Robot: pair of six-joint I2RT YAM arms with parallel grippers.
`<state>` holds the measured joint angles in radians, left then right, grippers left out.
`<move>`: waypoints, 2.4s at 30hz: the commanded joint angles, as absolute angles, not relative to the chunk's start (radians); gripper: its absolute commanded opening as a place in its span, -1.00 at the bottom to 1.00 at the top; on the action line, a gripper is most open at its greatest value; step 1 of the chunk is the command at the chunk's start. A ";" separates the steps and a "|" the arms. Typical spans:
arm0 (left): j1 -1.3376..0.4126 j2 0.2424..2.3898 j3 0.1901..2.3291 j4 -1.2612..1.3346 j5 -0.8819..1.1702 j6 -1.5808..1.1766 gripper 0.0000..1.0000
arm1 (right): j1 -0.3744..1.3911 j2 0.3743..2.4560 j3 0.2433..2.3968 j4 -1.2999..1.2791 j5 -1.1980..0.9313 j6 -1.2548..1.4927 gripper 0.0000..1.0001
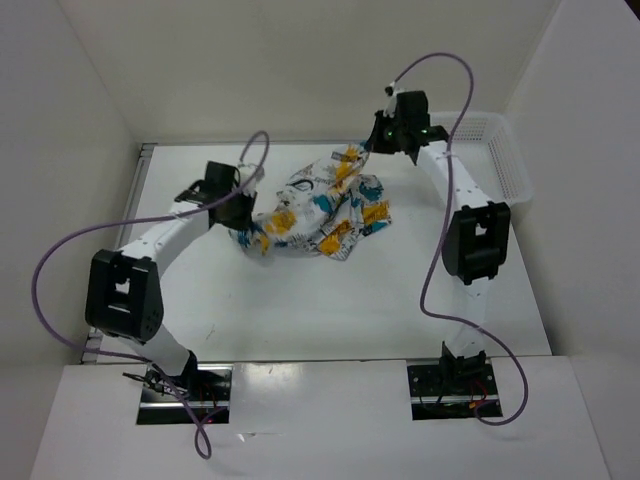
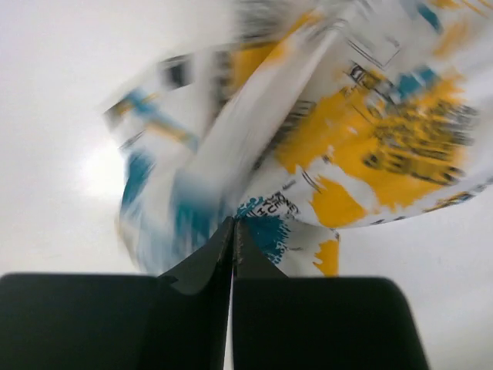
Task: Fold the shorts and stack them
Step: Flatten the shorts out
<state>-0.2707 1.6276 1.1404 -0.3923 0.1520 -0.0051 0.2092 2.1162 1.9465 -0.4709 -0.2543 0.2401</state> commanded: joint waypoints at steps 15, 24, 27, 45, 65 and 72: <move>-0.052 1.109 1.738 -0.414 0.066 0.000 -1.00 | 0.195 1.528 2.280 -0.543 -0.212 0.112 -1.00; -0.005 1.009 1.907 -0.446 0.113 0.000 -1.00 | 0.149 1.181 2.060 -0.595 -0.343 0.077 -1.00; 0.006 1.051 1.986 -0.446 0.114 0.000 -1.00 | 0.114 1.129 2.049 -0.595 -0.365 0.127 -1.00; -0.118 1.313 1.356 -0.439 0.250 0.000 -1.00 | 0.245 1.451 1.376 -0.485 -0.356 -0.160 -0.67; -0.017 1.244 1.121 -0.288 0.089 0.000 -1.00 | 0.837 2.063 1.614 -0.399 -0.575 -0.052 0.26; -0.017 1.216 1.102 -0.307 0.078 0.000 -1.00 | 0.874 2.114 1.572 -0.377 -0.595 0.000 0.21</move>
